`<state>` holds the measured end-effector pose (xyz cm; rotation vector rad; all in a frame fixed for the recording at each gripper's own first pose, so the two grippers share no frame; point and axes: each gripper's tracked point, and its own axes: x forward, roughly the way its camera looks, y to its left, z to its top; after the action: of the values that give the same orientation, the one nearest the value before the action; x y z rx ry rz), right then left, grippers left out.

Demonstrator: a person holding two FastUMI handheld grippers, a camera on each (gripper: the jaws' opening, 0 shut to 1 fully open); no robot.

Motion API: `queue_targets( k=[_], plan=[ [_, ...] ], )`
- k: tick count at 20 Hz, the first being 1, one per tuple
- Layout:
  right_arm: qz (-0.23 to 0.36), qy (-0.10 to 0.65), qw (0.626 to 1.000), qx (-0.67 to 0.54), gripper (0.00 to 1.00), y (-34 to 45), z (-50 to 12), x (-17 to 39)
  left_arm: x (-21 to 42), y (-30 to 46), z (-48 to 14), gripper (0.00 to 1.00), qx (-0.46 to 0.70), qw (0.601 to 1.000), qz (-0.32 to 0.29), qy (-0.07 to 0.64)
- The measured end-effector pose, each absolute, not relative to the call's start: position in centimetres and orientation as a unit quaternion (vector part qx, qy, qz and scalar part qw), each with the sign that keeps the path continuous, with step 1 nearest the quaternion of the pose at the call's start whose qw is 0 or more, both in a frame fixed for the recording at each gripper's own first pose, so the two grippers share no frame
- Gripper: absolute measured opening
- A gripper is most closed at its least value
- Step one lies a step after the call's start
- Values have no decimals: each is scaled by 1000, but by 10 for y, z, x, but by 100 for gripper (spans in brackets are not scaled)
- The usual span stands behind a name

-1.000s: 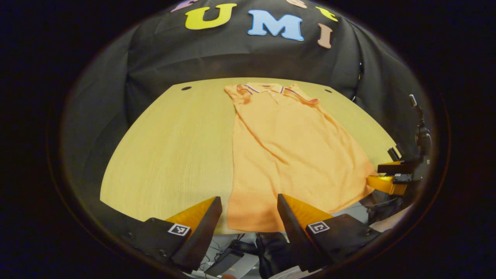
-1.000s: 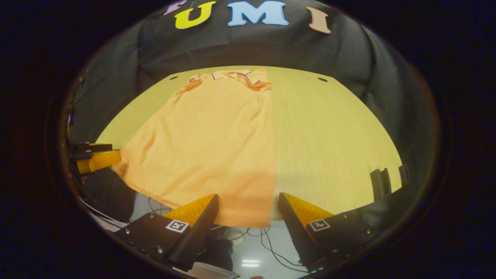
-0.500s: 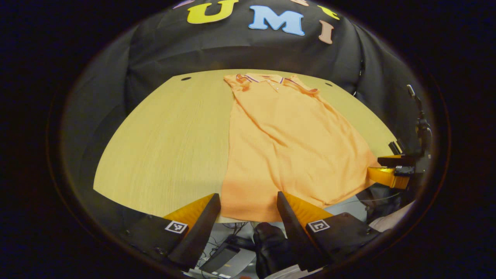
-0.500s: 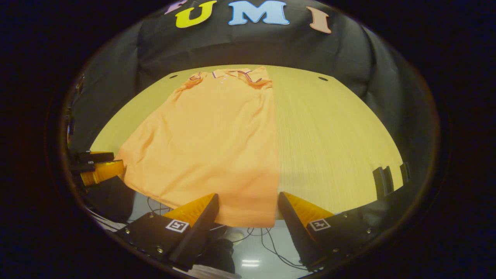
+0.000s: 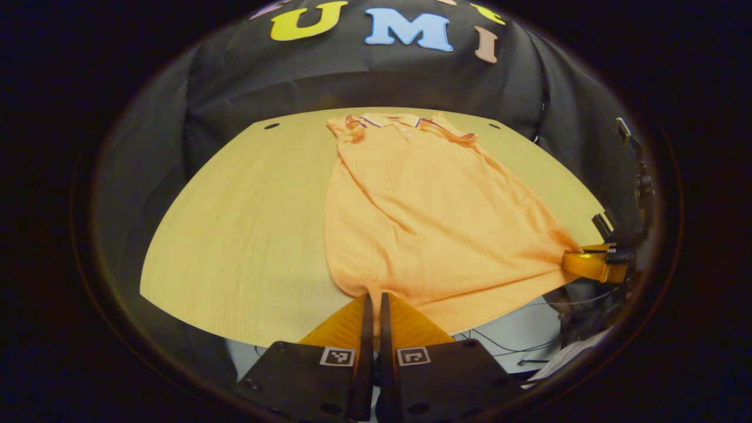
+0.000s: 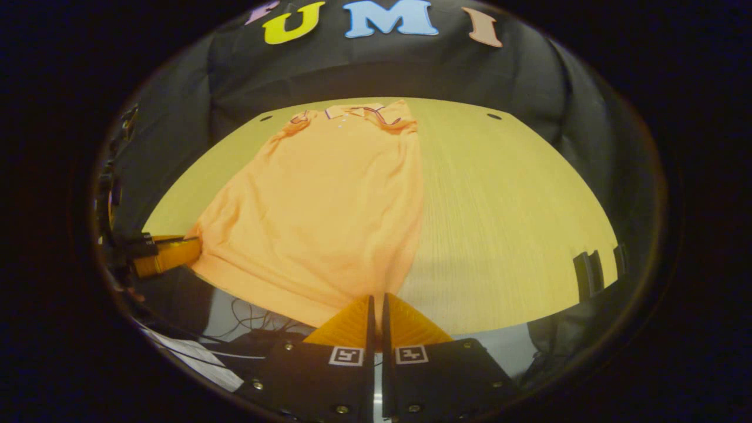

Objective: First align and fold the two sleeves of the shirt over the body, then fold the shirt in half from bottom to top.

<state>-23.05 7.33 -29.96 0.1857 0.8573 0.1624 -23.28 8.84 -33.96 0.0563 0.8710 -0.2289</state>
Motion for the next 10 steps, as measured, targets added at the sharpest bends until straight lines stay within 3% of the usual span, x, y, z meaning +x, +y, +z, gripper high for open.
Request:
queue_targets(
  k=[1,2,10],
  plan=[
    [72,416,901,102,5,71,-296,-232,-233,85,-341,6,31,897,-114,426],
    [73,419,898,114,0,73,-297,-229,-232,82,-339,6,32,895,-120,429],
    [63,351,925,131,0,51,-216,-146,-147,76,-271,6,38,919,-127,370]
  ],
)
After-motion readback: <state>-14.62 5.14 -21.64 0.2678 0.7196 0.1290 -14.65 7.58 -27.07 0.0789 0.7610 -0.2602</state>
